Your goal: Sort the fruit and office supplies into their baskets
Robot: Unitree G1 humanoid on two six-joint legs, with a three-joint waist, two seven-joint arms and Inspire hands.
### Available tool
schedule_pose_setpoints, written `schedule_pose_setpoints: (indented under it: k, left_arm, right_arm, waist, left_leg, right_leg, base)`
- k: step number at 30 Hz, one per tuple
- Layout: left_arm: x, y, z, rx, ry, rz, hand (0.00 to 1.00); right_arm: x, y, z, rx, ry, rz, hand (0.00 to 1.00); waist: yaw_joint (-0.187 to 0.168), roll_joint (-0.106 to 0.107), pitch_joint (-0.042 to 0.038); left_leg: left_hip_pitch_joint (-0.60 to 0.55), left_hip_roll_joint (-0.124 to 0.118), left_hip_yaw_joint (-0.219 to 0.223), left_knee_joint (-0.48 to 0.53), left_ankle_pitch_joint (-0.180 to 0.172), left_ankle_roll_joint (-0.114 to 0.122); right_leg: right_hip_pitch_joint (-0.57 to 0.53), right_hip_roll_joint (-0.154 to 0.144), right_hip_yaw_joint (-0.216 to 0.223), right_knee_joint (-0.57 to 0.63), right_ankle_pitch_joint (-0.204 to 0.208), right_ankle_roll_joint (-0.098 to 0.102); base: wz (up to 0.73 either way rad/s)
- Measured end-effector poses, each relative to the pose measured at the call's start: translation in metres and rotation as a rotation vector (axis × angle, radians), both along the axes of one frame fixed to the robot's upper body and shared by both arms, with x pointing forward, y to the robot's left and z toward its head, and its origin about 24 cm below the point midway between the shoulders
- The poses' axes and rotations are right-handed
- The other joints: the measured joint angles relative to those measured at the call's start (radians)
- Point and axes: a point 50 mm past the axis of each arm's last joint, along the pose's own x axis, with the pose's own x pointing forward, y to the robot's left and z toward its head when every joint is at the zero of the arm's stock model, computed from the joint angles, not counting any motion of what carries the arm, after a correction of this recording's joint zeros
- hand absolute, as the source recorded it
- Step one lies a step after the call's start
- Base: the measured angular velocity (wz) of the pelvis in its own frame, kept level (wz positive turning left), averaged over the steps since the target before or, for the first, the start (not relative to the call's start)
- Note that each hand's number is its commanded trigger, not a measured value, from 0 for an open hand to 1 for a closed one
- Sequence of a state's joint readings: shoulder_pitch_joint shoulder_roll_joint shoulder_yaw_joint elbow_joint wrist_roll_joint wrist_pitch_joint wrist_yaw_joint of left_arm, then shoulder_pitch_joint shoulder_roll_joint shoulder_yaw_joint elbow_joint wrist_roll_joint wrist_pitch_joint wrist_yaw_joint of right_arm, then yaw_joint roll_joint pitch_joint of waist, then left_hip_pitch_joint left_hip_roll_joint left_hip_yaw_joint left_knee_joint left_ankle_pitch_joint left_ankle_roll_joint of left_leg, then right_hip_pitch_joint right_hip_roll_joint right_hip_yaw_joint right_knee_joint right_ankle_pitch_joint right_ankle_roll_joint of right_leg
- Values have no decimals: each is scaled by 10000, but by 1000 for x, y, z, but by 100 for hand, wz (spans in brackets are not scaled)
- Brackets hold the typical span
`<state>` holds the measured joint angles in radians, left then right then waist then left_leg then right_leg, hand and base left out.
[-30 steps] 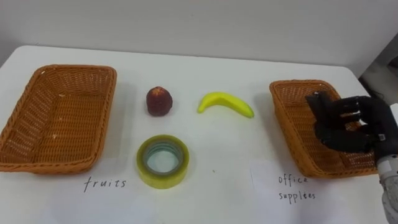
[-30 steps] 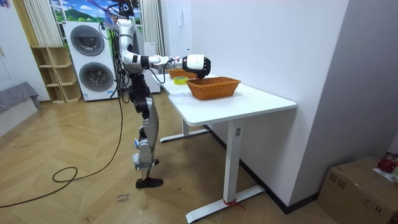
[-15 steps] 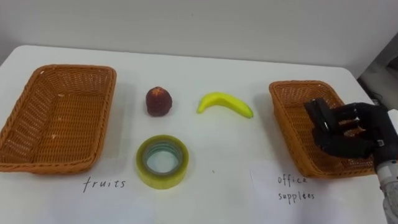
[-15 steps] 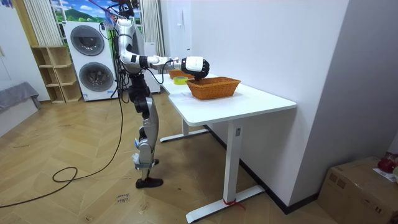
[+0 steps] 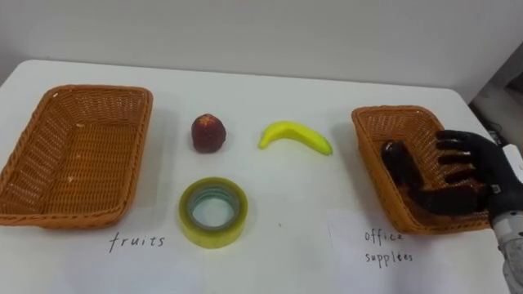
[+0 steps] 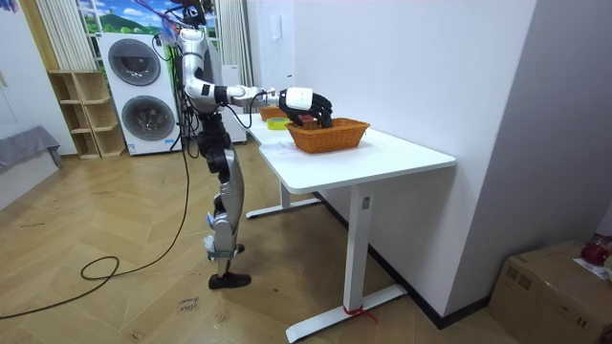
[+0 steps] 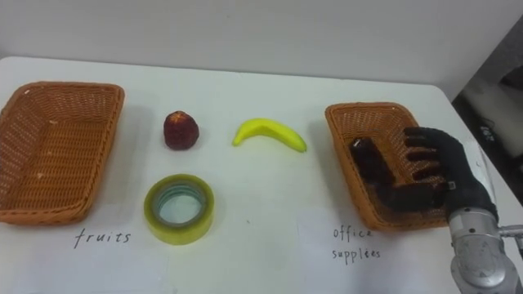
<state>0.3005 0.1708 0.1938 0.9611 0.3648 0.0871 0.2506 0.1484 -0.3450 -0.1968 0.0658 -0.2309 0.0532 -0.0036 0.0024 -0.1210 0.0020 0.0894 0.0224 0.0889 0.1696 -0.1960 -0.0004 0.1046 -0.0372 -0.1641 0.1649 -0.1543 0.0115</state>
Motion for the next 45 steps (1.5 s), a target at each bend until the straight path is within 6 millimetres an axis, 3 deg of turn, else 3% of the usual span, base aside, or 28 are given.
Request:
schedule_pose_setpoints:
  k: [32,41,45]
  left_arm:
    - [2,3,2,140,-161,141,0]
    - [4,3,2,158,-285,115,0]
    - [-3,1,0,252,-78,232,0]
  right_arm:
    - [1,1,1,-95,77,121,0]
    - [13,8,26,-358,-1215,183,0]
    - [18,14,48,-386,-2428,185,0]
  waist:
    - [20,27,11]
    - [48,97,15]
    - [47,122,10]
  left_leg:
    - [22,2,28,-4,0,1]
    - [62,20,114,-7,0,1]
    - [58,21,118,-16,0,0]
  right_leg:
    - [7,-1,8,14,-2,0]
    - [-6,17,123,52,-1,0]
    - [-4,16,109,54,-1,0]
  base:
    - [0]
    - [-2]
    - [-1]
